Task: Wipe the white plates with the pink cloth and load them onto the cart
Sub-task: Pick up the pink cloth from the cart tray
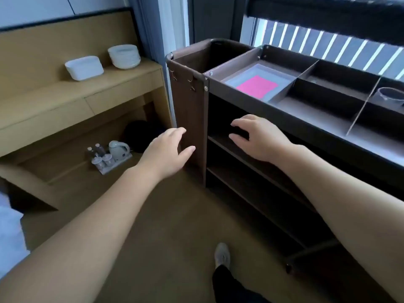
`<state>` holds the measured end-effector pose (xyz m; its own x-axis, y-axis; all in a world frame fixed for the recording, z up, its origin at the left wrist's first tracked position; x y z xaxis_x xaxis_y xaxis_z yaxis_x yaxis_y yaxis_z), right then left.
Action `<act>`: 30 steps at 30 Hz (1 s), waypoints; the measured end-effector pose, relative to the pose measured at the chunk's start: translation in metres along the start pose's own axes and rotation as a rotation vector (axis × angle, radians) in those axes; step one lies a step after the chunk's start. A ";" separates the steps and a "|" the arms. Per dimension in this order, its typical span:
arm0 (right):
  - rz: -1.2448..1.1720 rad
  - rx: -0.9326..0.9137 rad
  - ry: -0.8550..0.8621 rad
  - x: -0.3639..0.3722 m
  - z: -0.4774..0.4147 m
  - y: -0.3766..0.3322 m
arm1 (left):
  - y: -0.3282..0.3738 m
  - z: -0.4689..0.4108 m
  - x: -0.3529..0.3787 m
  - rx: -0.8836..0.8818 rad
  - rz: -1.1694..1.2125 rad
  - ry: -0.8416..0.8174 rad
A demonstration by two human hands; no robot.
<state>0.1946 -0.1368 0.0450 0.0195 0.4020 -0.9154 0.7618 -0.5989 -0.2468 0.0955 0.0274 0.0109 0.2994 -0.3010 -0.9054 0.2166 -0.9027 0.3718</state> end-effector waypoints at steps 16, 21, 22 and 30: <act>0.101 0.303 -0.125 0.001 -0.189 0.189 | 0.042 -0.252 0.010 0.164 0.064 0.038; 0.196 0.443 -0.347 0.049 -0.204 0.236 | 0.049 -0.303 0.036 0.264 0.098 -0.032; 0.209 0.472 -0.377 0.056 -0.207 0.243 | 0.052 -0.315 0.041 0.305 0.101 -0.047; 0.243 0.731 -0.439 0.076 -0.213 0.266 | 0.083 -0.389 0.068 0.661 0.110 -0.234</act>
<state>0.5365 -0.1180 -0.0224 -0.2375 -0.0063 -0.9714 0.1618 -0.9863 -0.0332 0.4955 0.0517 0.0597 0.0633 -0.3923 -0.9177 -0.4346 -0.8386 0.3285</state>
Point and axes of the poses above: each hand's wrist, its own z-axis away from the middle knuckle, its own x-axis out of the palm, y = z × x, the point moved 10 cm from there along -z, towards the middle knuckle, and after that the axes turned 6 degrees about y, right-handed, at the moved point
